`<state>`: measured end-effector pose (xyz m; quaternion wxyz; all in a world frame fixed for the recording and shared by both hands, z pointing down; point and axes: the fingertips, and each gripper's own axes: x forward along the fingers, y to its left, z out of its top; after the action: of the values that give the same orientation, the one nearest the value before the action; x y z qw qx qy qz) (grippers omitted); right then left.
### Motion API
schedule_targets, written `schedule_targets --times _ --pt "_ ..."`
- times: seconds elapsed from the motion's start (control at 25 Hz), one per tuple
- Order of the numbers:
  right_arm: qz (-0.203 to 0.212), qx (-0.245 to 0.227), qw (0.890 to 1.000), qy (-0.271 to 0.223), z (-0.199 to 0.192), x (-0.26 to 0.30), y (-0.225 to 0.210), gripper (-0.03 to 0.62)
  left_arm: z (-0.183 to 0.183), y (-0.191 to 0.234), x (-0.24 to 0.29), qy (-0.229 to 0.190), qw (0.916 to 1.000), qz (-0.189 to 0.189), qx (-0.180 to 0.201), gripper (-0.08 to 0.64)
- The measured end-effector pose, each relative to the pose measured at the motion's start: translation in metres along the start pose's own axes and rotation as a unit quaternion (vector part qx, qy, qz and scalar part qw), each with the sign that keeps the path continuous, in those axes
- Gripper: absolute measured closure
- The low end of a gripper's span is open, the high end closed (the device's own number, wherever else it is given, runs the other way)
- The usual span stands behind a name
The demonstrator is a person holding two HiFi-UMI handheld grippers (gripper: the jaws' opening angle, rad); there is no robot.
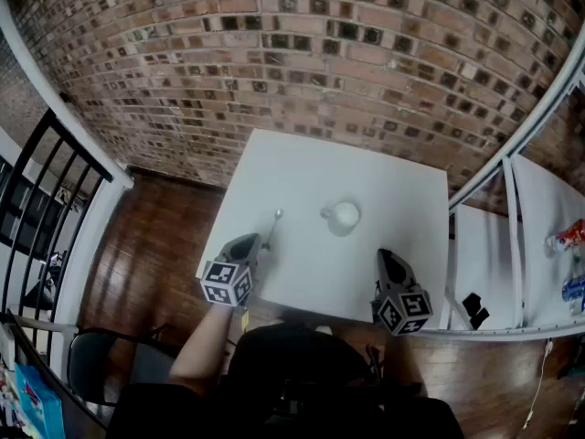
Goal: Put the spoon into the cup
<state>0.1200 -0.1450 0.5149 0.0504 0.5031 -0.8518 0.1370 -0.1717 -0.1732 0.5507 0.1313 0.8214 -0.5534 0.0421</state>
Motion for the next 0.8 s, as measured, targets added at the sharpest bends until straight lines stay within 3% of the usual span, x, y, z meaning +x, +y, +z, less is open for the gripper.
schedule_targets --times 0.16,0.24,0.32,0.56,0.8 --pt "0.011 0.000 1.000 0.007 -0.004 0.011 0.001 0.588 -0.034 0.015 0.021 0.055 0.9983 0.019 0.002 0.554" --pt "0.015 0.001 1.000 0.012 -0.007 0.012 0.001 0.588 -0.050 0.019 0.032 0.082 0.9964 0.022 -0.003 0.473" --pt "0.016 0.002 1.000 0.016 -0.011 0.013 0.001 0.588 -0.062 0.023 0.040 0.101 0.9944 0.031 0.001 0.450" --pt "0.015 0.004 1.000 0.027 -0.015 0.016 -0.002 0.588 -0.090 0.026 0.054 0.137 0.9897 0.042 0.014 0.367" --pt "0.007 0.007 1.000 0.027 -0.014 0.015 -0.011 0.588 -0.114 0.029 0.061 0.165 0.9852 0.046 0.000 0.365"
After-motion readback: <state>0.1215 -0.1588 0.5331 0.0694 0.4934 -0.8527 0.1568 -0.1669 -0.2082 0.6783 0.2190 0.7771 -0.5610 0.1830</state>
